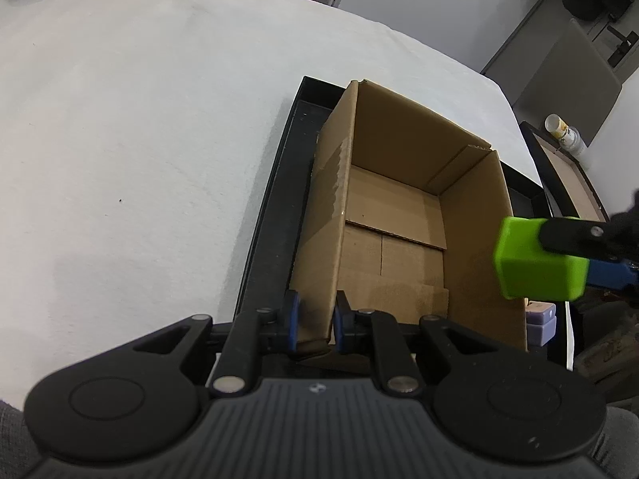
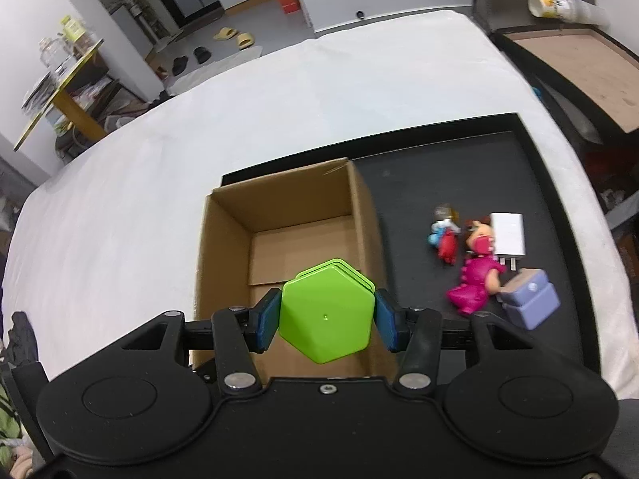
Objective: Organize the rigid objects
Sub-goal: 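Carry the green block into the cardboard box and open the right gripper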
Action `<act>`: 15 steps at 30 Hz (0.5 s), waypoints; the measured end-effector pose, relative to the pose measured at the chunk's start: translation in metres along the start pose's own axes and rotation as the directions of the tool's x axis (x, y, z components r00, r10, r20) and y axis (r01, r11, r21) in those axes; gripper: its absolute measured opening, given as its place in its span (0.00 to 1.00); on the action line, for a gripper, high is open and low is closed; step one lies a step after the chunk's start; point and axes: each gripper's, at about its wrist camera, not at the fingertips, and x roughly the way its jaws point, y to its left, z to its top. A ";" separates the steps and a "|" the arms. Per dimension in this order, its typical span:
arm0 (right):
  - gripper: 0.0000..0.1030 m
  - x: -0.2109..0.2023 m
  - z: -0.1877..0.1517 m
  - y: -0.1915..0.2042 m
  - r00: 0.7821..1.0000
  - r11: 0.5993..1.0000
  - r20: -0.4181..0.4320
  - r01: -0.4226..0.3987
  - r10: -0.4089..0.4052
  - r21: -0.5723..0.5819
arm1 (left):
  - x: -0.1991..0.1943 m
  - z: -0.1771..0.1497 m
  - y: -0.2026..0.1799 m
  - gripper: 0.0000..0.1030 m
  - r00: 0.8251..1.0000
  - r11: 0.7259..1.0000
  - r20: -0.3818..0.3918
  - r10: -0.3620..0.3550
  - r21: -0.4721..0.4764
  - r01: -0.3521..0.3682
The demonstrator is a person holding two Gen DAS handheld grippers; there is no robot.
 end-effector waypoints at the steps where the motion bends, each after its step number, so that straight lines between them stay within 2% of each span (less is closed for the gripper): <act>1: 0.47 0.003 -0.001 0.005 1.000 1.000 -0.001 -0.004 0.004 -0.006 | 0.000 0.000 0.000 0.15 1.000 1.000 0.001 0.000 0.002 0.000; 15: 0.48 0.041 -0.008 0.027 0.999 0.999 -0.032 -0.038 0.038 -0.002 | -0.001 -0.001 0.002 0.16 1.000 1.000 -0.001 -0.008 -0.003 0.008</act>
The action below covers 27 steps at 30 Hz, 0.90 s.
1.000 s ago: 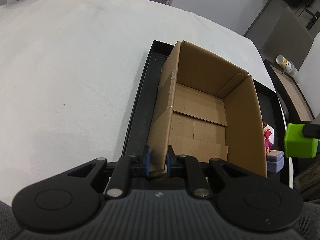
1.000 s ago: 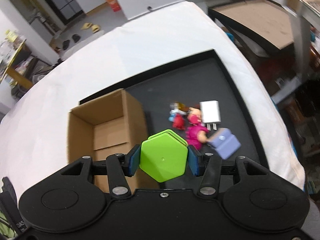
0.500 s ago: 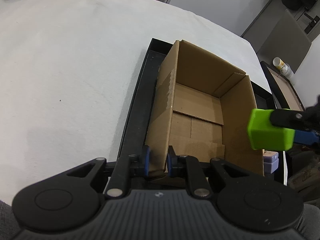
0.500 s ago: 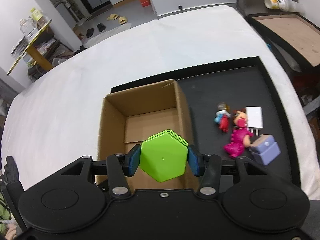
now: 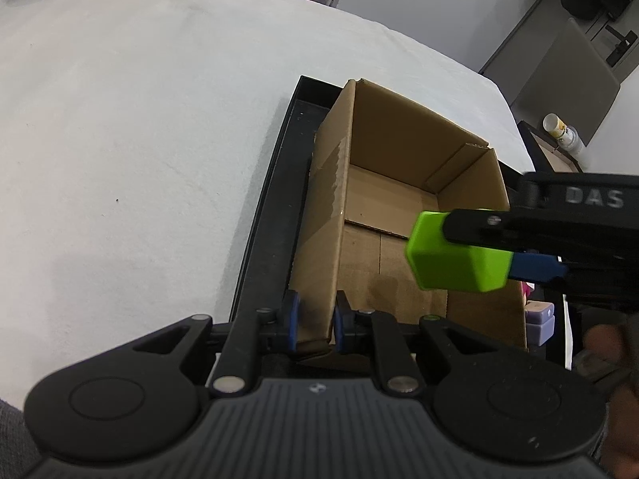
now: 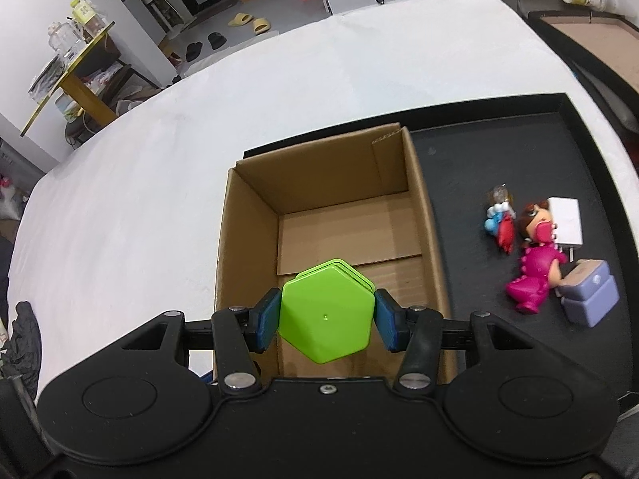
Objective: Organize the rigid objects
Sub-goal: 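Carry the green block into the cardboard box and open the right gripper, then move the right gripper to the lavender block and close on it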
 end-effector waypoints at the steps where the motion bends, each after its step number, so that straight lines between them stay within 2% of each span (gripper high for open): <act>1: 0.48 0.003 0.000 0.000 1.000 1.000 -0.003 -0.004 0.004 0.005 | 0.000 0.000 0.000 0.16 1.000 1.000 0.000 -0.002 -0.002 0.002; 9: 0.48 0.022 0.000 0.004 1.000 0.998 -0.003 -0.026 0.026 0.053 | 0.001 0.001 0.003 0.16 1.000 1.000 -0.006 -0.006 -0.015 0.006; 12: 0.49 0.023 0.001 0.006 0.997 0.995 0.021 -0.075 0.074 0.070 | 0.002 0.001 0.002 0.16 1.000 1.000 -0.006 -0.005 -0.016 0.005; 16: 0.53 0.018 0.002 0.004 0.991 0.987 0.034 -0.130 0.127 0.090 | 0.002 0.001 0.002 0.16 1.000 1.000 -0.005 -0.004 -0.018 0.004; 27: 0.53 -0.009 -0.007 -0.016 0.989 0.985 0.044 -0.144 0.141 0.095 | 0.002 0.001 0.001 0.16 1.000 1.000 -0.002 0.002 -0.013 -0.002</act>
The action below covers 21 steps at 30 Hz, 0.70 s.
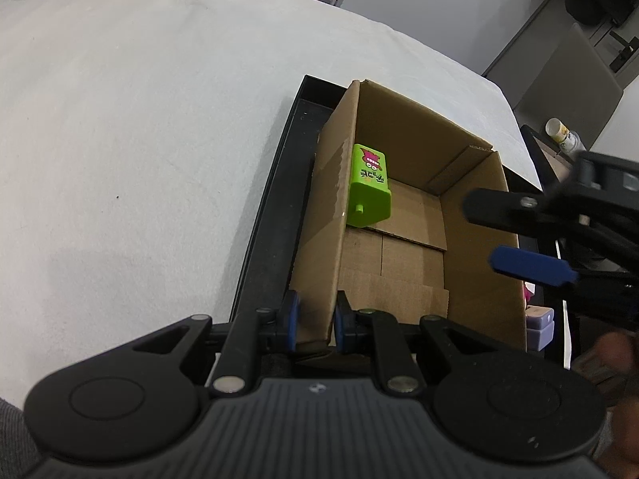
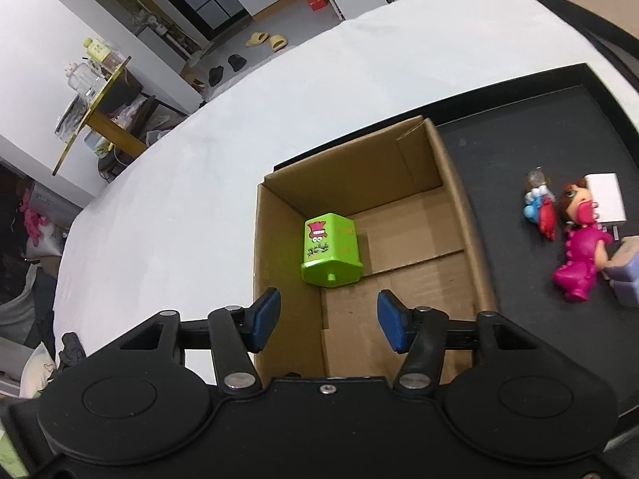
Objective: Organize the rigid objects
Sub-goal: 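Move the right gripper to the lavender block and close on it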
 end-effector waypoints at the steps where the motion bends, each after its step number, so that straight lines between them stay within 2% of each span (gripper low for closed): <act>1: 0.53 -0.004 0.000 -0.001 1.000 1.000 0.004 0.003 -0.003 -0.002 | 0.000 0.000 0.000 0.16 1.000 1.000 0.000 0.000 0.000 0.000; 11: 0.61 -0.032 0.008 -0.034 0.998 0.999 0.049 0.049 -0.050 0.021 | 0.001 0.000 -0.002 0.16 1.000 1.000 -0.001 0.010 0.003 -0.010; 21: 0.62 -0.052 0.016 -0.083 0.987 0.987 0.059 0.143 -0.147 0.068 | 0.002 0.000 -0.001 0.16 1.000 1.000 -0.003 0.013 0.003 -0.013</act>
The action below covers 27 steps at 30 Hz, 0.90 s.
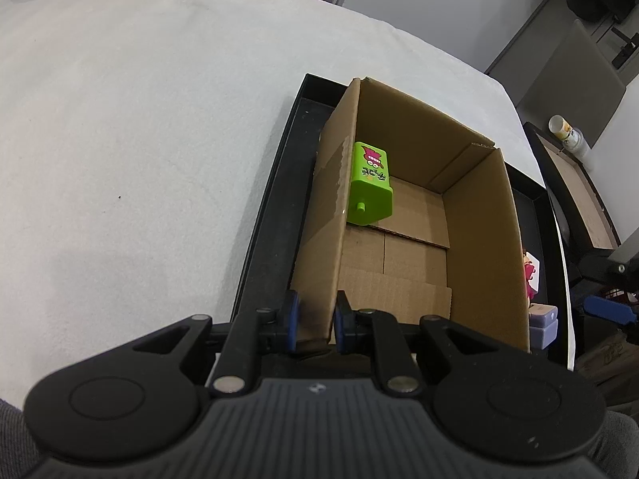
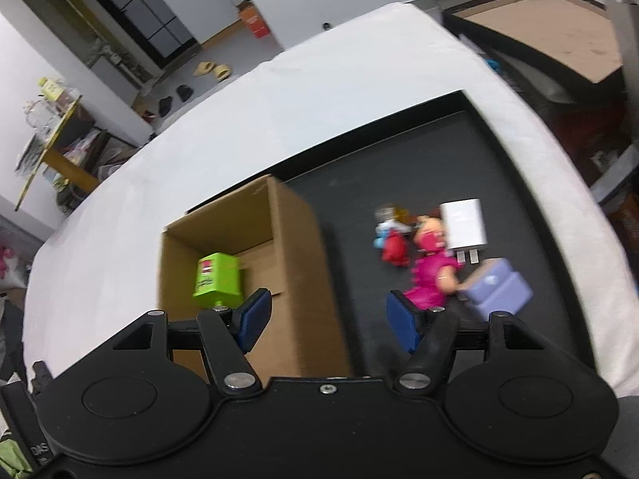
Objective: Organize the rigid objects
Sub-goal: 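Move the right gripper to the lavender block and close on it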
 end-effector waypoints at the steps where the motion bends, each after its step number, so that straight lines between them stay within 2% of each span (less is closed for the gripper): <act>1: 0.62 0.000 0.001 -0.004 1.000 1.000 -0.001 0.008 -0.008 0.002 | 0.000 0.000 0.000 0.16 1.000 1.000 0.000 0.000 0.000 0.000; 13: 0.62 -0.001 0.010 -0.043 0.996 0.994 -0.011 0.092 -0.092 0.056 | 0.001 0.000 -0.001 0.16 1.000 1.000 0.000 0.002 0.003 -0.002; 27: 0.61 0.027 0.005 -0.088 0.980 0.953 -0.055 0.199 -0.191 0.229 | 0.002 0.000 -0.001 0.16 1.000 1.000 -0.001 0.002 0.001 -0.002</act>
